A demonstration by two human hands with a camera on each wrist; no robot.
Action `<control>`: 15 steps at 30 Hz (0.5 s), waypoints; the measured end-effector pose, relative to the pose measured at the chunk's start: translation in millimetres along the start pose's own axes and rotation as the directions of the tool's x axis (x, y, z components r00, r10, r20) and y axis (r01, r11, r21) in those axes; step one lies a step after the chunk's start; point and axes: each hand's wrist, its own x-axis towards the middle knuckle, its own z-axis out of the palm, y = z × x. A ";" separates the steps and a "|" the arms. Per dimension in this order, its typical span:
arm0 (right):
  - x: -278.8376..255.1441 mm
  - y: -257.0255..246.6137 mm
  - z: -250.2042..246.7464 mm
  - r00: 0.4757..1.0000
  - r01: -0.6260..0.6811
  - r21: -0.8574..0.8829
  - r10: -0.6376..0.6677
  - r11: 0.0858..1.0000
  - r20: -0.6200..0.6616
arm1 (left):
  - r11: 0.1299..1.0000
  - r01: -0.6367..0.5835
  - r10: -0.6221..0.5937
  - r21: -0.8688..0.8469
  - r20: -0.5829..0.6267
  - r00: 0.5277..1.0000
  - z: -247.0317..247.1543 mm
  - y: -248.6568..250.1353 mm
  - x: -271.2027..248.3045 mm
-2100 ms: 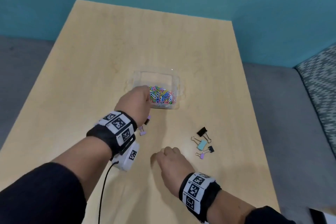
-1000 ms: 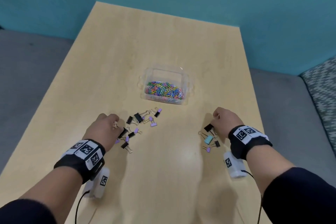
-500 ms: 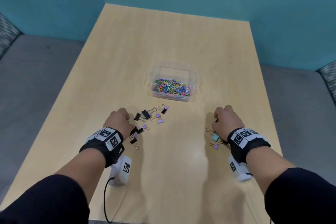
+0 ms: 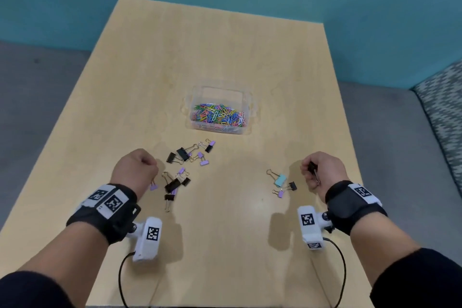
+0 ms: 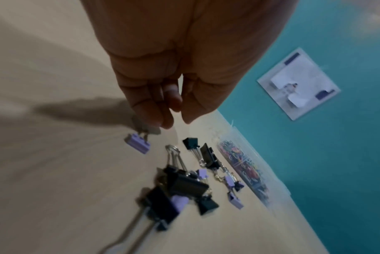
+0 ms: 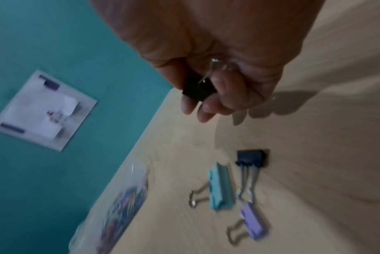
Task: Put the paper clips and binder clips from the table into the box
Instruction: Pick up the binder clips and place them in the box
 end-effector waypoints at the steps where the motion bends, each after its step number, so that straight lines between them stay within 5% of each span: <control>1: -2.6 3.0 2.9 1.000 -0.013 -0.059 0.013 0.998 -0.005 | 0.998 -0.033 0.033 0.048 0.011 0.999 -2.1 0.6 -4.7; 3: -7.2 10.3 8.2 0.999 0.029 -0.167 -0.025 0.986 0.028 | 0.985 -0.097 0.091 0.142 0.046 0.995 -3.0 -0.2 -14.1; 5: -10.3 21.2 11.4 0.969 0.244 -0.377 -0.216 0.893 0.117 | 0.957 -0.155 0.144 0.244 0.065 0.987 0.1 -5.4 -22.4; 7: -15.1 31.4 10.3 0.879 0.463 -0.667 -0.399 0.585 0.260 | 0.925 -0.230 0.223 0.304 0.057 0.973 5.8 -10.3 -29.6; 9: -20.7 32.3 13.5 0.809 0.519 -0.819 -0.450 0.244 0.378 | 0.870 -0.319 0.315 0.376 0.074 0.946 12.4 -11.3 -34.1; 10: -22.6 30.6 16.1 0.796 0.522 -0.837 -0.445 0.163 0.410 | 0.828 -0.351 0.338 0.438 0.109 0.935 16.4 -9.7 -35.7; 15: -14.4 28.3 22.7 0.811 0.499 -0.856 -0.420 0.133 0.407 | 0.695 -0.362 0.285 0.622 0.224 0.932 31.2 6.1 -37.0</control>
